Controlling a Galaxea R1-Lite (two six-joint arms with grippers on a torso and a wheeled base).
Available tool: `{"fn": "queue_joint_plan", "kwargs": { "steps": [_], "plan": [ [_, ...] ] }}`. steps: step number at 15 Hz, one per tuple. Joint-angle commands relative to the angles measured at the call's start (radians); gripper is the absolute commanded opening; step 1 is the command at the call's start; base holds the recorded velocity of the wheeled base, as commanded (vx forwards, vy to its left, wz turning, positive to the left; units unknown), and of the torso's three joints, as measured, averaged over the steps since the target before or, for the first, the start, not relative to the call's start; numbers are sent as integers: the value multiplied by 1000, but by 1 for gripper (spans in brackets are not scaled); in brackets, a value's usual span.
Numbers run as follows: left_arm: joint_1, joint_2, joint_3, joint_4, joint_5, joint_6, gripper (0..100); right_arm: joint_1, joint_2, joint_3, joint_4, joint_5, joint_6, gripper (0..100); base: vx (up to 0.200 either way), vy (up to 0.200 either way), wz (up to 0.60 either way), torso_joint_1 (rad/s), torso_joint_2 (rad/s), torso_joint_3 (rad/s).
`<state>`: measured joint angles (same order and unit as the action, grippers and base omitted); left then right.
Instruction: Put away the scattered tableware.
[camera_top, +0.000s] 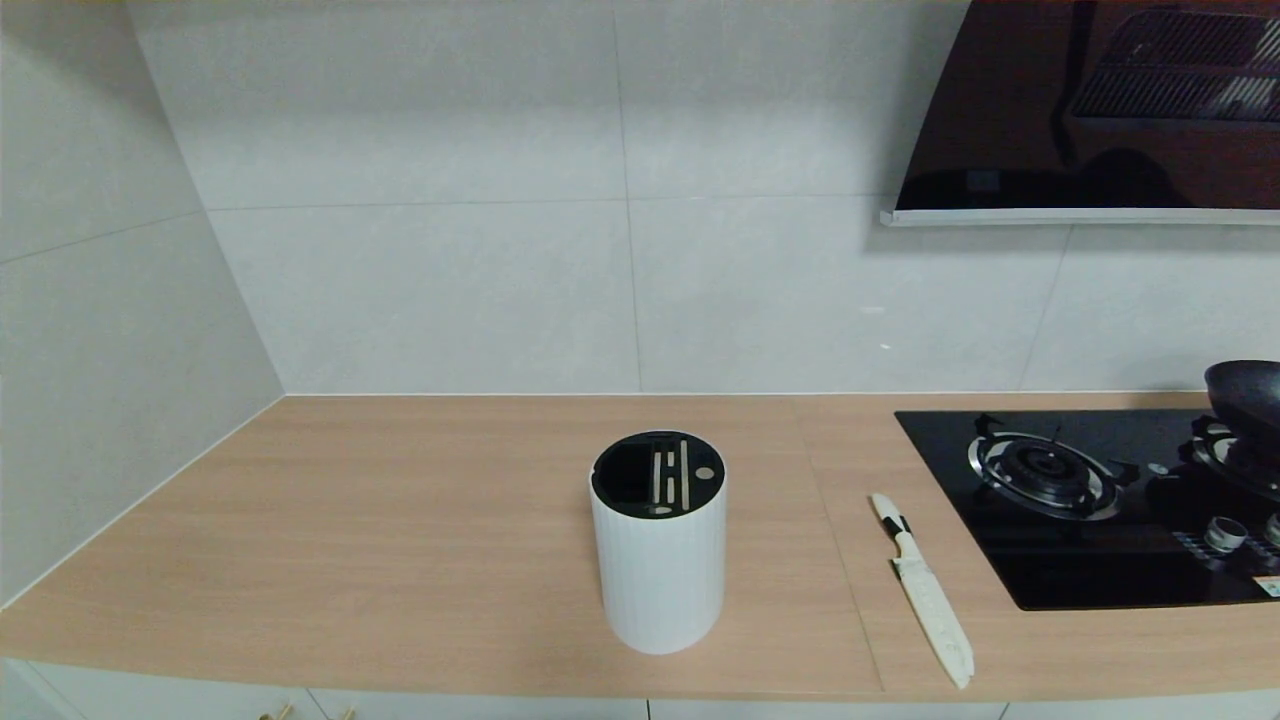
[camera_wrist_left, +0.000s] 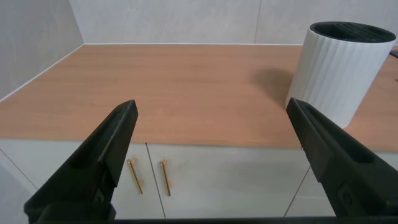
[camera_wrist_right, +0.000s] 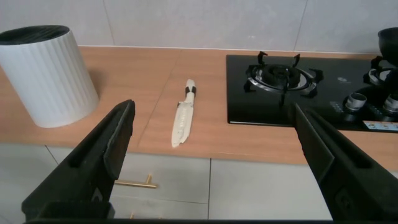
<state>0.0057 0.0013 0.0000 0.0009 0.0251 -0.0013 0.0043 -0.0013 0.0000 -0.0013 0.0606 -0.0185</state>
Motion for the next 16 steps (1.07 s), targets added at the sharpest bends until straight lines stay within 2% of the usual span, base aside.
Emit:
{"fn": "queue_joint_plan", "kwargs": {
  "steps": [1, 2, 4, 6, 7, 10, 15, 16],
  "plan": [
    [0, 0, 0, 1, 1, 0, 100, 0, 1, 0, -2, 1, -8, 100, 0, 0, 0, 0, 0, 0],
    [0, 0, 0, 1, 1, 0, 100, 0, 1, -8, -3, 8, -8, 100, 0, 0, 0, 0, 0, 0],
    [0, 0, 0, 1, 1, 0, 100, 16, 72, -179, 12, 70, 86, 100, 0, 0, 0, 0, 0, 0],
    [0, 0, 0, -1, 1, 0, 100, 23, 173, -213, 23, 71, 48, 100, 0, 0, 0, 0, 0, 0],
    [0, 0, 0, 1, -1, 0, 100, 25, 310, -239, 21, 71, -9, 100, 0, 0, 0, 0, 0, 0],
    [0, 0, 0, 1, 1, 0, 100, 43, 609, -330, -34, 79, -17, 100, 0, 0, 0, 0, 0, 0],
    [0, 0, 0, 1, 1, 0, 100, 95, 932, -449, -88, 76, -11, 100, 0, 0, 0, 0, 0, 0],
    [0, 0, 0, -1, 1, 0, 100, 95, 1101, -486, -132, 74, -12, 100, 0, 0, 0, 0, 0, 0]
  ]
}}
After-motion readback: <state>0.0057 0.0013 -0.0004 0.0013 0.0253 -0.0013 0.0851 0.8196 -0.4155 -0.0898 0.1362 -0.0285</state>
